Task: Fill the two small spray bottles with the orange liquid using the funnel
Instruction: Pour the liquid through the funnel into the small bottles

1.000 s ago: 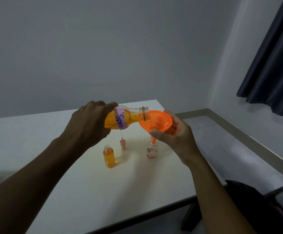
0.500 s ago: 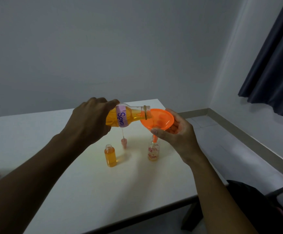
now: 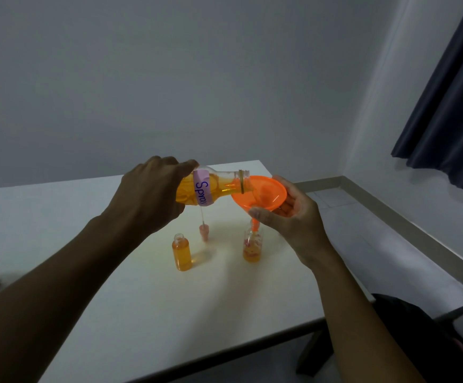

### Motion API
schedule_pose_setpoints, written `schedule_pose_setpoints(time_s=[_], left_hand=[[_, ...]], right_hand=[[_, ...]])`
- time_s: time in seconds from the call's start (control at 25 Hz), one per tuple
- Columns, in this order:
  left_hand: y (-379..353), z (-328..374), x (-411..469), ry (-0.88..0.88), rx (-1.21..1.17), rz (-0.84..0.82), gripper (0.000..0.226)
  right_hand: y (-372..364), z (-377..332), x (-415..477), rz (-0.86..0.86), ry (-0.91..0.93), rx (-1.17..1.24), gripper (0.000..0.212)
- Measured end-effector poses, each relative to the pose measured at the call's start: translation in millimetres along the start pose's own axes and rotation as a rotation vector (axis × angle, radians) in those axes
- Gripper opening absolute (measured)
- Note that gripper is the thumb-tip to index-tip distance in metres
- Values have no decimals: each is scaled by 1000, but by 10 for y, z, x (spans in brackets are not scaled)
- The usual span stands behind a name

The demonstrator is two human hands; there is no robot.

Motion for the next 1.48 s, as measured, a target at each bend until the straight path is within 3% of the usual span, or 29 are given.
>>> schedule_pose_setpoints(time_s=[1.48], left_hand=[[53,33,40,3,34,-22,65]], right_hand=[[-1,-9,-6,29,-4,-38,95]])
Point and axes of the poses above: each hand's wrist, its own x-axis towards the middle knuckle, its own y-axis out of the back of the hand, z = x × y, the point moved 9 cm from there along x, towards the middle knuckle, and after that the axes turned 13 degrees about -y, right-handed, at the moved point
